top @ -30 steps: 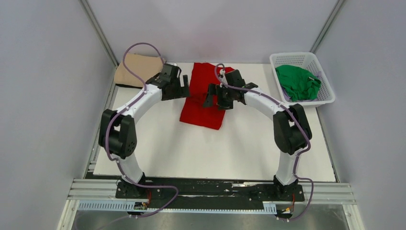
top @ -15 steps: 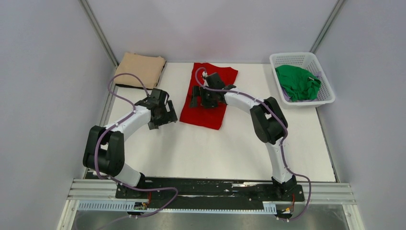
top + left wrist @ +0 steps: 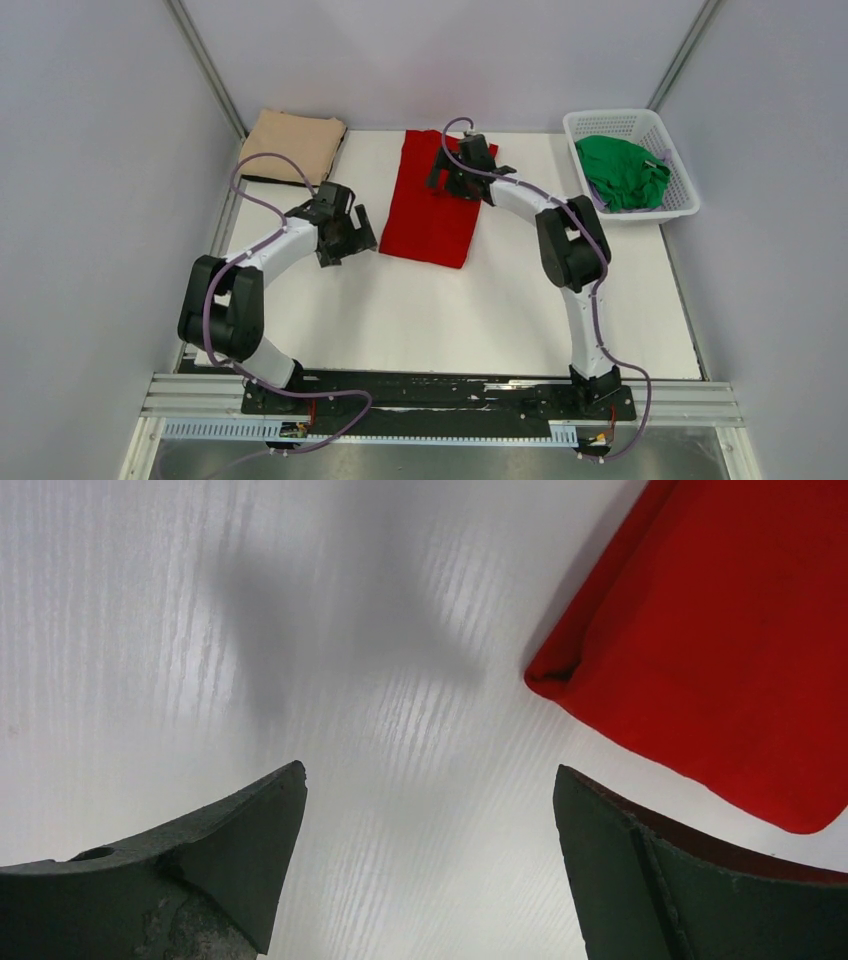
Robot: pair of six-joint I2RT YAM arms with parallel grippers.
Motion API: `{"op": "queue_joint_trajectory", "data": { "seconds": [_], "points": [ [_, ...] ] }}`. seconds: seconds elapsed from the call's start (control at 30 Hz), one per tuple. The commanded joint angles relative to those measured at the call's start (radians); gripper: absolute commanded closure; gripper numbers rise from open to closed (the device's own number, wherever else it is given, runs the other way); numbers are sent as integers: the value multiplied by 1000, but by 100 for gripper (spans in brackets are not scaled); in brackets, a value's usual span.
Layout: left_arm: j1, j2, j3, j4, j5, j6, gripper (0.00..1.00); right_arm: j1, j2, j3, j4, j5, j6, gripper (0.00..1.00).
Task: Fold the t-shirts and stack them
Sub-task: Fold the folded rectangular tshirt in 1/3 of the way, then grab one side of the 2/3 rectangular tshirt with both arms
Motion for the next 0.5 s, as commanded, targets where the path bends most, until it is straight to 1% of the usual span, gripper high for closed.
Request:
{"op": "queue_joint_trajectory", "data": {
  "seconds": [0.0,0.17,0.3,0.33,0.43,0.47],
  "points": [
    [1,61,66,70,61,-13,1,5,-204,-103,48,38,-29,0],
    [0,121,96,125,165,-12,10,-8,-411,-334,47,56,-44,0],
    [-1,176,117,148,213,-7,25,-46,-541,-534,43,-32,-23,0],
    [-1,198,125,149,220,-4,27,-53,-568,-578,44,-49,-14,0],
    [-1,250,146,138,275,21,38,-55,-632,-683,48,-82,-8,0],
    [-1,257,143,139,283,22,39,-55,-641,-707,48,-85,-10,0]
  ]
}}
